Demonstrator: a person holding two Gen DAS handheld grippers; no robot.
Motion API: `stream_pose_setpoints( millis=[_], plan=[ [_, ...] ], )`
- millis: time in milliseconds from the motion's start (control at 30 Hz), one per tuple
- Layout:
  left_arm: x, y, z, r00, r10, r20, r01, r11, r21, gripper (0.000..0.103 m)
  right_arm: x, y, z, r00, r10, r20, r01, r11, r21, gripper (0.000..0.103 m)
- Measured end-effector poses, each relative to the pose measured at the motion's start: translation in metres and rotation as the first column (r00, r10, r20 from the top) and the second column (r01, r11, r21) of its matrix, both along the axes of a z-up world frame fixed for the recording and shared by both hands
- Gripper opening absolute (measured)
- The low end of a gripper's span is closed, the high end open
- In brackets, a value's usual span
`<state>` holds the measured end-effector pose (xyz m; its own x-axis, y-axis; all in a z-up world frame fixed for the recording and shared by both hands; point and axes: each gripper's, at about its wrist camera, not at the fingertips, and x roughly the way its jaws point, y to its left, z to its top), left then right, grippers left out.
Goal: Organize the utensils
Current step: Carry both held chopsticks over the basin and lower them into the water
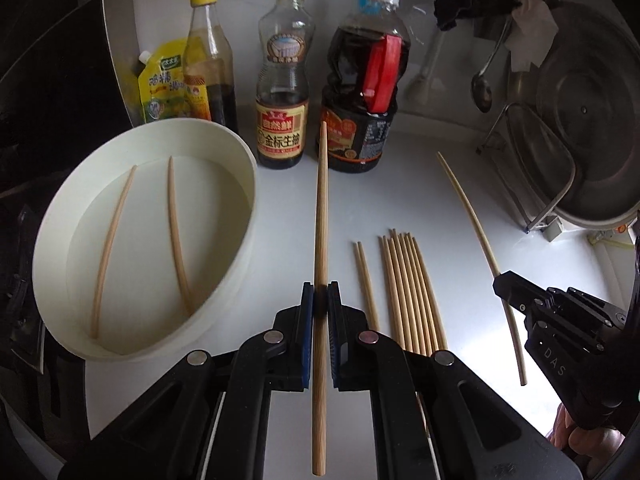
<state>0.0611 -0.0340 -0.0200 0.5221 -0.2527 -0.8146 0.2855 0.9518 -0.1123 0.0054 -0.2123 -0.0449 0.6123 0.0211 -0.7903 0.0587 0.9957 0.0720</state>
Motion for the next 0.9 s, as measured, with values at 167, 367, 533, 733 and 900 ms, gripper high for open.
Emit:
stream_pose_setpoints(
  millis=[167,367,533,733,900],
  plan=[
    [0.017,0.051,0.026,0.996,0.071,0.057,-0.072,0.997,0.013,0.007,0.028,0.037,0.026,0.998,0.042,0.044,-0.044,0.998,0.055,0.006],
    [0.039,0.113,0.031,0.986,0.152,0.070,-0.155,0.987,0.040,0.007,0.071,0.105,0.043,0.985,0.150,0.080,-0.157,0.984,0.089,0.006],
    [0.066,0.153,0.018,0.975,0.216,0.046,-0.219,0.974,0.066,0.007,0.110,0.160,0.037,0.974,0.221,0.056,-0.226,0.968,0.107,0.006],
    [0.096,0.176,-0.006,0.976,0.219,-0.011,-0.218,0.972,0.086,0.007,0.149,0.202,0.019,0.968,0.250,-0.016,-0.244,0.956,0.160,0.006],
    [0.111,0.179,-0.023,0.979,0.196,-0.057,-0.190,0.978,0.091,0.007,0.171,0.219,-0.002,0.965,0.246,-0.093,-0.227,0.958,0.175,0.006]
  ],
)
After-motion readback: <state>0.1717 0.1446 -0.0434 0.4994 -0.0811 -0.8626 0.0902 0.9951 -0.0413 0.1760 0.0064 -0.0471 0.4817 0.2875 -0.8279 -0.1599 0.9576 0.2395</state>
